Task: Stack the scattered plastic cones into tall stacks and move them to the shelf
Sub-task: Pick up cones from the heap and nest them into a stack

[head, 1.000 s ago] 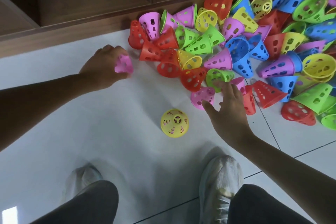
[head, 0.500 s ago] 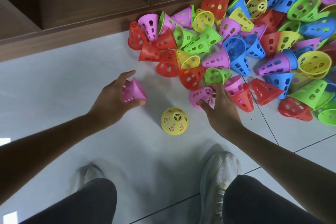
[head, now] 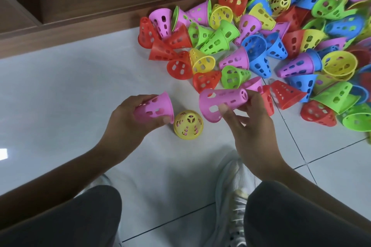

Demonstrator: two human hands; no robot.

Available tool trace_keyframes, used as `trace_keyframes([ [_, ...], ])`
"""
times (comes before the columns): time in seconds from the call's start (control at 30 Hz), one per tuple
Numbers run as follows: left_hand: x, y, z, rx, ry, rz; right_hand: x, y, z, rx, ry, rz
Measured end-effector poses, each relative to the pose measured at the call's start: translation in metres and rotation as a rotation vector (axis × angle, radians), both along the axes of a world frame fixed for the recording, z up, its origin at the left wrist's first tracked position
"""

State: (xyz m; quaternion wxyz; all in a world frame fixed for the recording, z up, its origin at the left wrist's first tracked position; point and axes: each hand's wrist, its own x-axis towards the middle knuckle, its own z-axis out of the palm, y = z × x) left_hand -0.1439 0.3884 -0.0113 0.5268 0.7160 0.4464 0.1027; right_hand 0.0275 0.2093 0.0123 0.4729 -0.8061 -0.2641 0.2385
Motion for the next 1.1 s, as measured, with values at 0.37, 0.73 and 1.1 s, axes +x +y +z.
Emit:
trace_keyframes([
  [0.37, -0.005, -0.012, 0.018, -0.045, -0.197, 0.091, -0.022, 0.008, -0.021, -0.159, -0.121, 0.304],
  [0.73, 0.002, -0.012, 0.027, 0.026, -0.179, -0.087, -0.022, 0.01, -0.042, -0.212, -0.152, 0.408],
  [1.1, 0.015, -0.014, 0.024, 0.365, -0.001, -0.522, 0.026, -0.016, -0.053, -0.368, -0.161, 0.302],
])
